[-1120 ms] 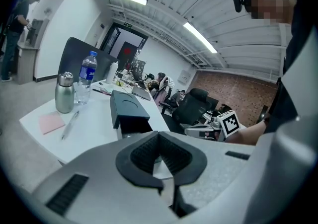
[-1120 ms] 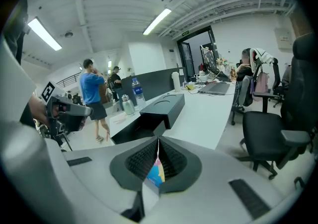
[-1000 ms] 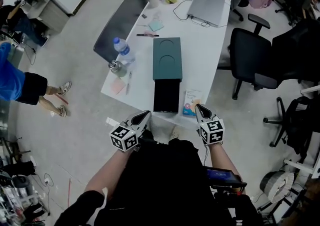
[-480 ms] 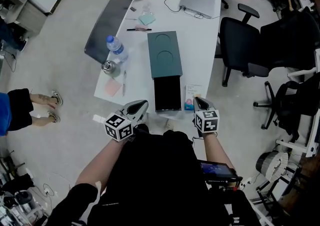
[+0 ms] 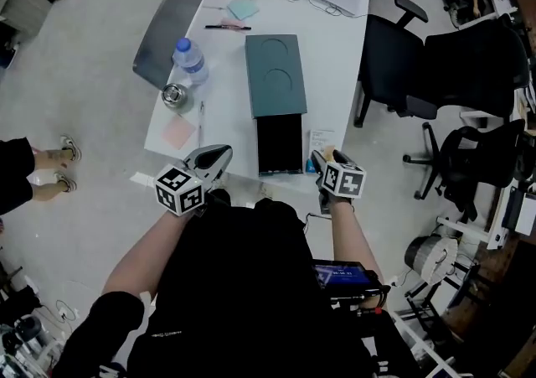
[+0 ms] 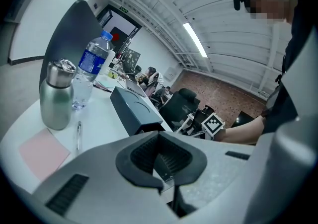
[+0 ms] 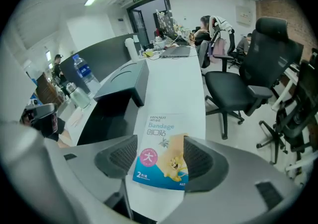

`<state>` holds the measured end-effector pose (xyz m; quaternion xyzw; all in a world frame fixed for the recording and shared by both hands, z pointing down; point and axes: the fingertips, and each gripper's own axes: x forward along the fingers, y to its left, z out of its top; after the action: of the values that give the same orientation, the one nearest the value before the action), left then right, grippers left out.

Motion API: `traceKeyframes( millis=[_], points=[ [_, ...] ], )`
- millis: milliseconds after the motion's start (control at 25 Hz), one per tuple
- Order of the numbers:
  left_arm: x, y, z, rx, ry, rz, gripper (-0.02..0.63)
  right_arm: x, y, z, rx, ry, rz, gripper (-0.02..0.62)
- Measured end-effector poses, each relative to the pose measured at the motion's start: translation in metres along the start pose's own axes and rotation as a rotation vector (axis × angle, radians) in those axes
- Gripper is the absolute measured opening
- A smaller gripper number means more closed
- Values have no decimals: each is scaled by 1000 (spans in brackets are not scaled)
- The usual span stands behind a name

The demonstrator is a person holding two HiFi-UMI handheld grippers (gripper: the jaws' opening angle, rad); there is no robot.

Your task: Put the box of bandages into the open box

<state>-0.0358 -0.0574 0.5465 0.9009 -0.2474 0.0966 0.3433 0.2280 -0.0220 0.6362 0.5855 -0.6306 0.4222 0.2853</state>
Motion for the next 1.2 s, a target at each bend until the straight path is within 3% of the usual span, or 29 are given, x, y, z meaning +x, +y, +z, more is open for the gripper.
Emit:
traceKeyframes(
  millis=[320,600,800,1200],
  points=[
    [-9,12,-2,-27,11,-17,6,13,-8,-6,19,123,-89,348],
    [-10,27,4,-43,3,-11,6,19,-15,2,-13,198,-119,385],
    [-10,34,9,-51,-3,-6,6,21,-17,-2,-86,244,-123,403],
    [-9,34,8,-55,10,-3,6,33,-22,-11,-85,303,-133,405]
  ],
)
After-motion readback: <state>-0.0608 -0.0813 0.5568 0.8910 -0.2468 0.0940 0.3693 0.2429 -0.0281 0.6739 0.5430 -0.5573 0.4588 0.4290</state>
